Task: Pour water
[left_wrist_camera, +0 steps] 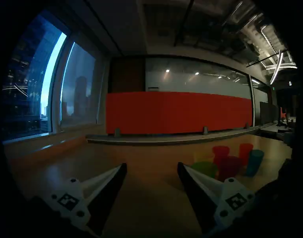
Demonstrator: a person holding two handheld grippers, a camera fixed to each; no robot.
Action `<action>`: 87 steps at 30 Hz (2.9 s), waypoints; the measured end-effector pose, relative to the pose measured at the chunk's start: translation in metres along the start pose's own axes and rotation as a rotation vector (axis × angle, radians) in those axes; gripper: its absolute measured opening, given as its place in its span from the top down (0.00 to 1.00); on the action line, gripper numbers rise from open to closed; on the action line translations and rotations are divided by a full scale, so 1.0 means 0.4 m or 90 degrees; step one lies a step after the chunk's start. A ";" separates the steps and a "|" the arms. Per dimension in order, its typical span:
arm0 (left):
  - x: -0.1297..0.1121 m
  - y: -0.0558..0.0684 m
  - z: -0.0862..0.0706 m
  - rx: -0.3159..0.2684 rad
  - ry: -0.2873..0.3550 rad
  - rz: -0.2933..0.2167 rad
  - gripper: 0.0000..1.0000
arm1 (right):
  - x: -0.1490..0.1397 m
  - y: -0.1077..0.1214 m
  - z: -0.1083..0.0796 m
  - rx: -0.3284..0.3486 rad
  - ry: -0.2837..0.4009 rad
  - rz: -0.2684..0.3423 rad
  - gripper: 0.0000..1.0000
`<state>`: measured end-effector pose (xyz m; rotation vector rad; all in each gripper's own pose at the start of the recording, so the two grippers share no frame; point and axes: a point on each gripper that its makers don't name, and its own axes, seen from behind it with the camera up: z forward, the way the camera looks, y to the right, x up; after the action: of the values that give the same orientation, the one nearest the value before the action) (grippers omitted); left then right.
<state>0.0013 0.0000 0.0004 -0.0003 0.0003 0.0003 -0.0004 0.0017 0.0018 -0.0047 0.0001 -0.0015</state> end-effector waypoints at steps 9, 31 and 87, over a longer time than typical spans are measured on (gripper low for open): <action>0.099 0.006 0.021 -0.014 0.010 0.006 0.06 | 0.085 -0.012 0.014 0.028 -0.011 0.002 0.00; 0.424 0.048 0.100 -0.097 -0.018 0.018 0.06 | 0.430 -0.063 0.067 0.095 -0.041 -0.010 0.00; 0.387 0.259 0.114 -0.430 -0.122 0.056 0.06 | 0.465 -0.275 0.002 0.452 -0.115 -0.071 0.00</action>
<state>0.1562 0.1035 0.0461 -0.6764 -0.1923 0.0878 0.1853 -0.1085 0.0032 0.7056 -0.1818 -0.1129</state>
